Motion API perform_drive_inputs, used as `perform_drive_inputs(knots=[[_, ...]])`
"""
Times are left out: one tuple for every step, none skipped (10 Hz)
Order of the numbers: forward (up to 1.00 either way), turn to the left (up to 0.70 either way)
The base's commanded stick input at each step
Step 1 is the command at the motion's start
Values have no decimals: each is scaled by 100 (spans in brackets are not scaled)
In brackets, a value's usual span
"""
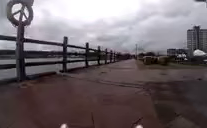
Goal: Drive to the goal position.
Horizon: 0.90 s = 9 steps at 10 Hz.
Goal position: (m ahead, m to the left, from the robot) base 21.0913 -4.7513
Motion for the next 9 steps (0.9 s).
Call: perform_drive_inputs(knots=[[85,-31],[85,-33],[85,-33],[85,-33],[85,-33],[85,-33],[85,-33],[85,-33],[85,-33]])
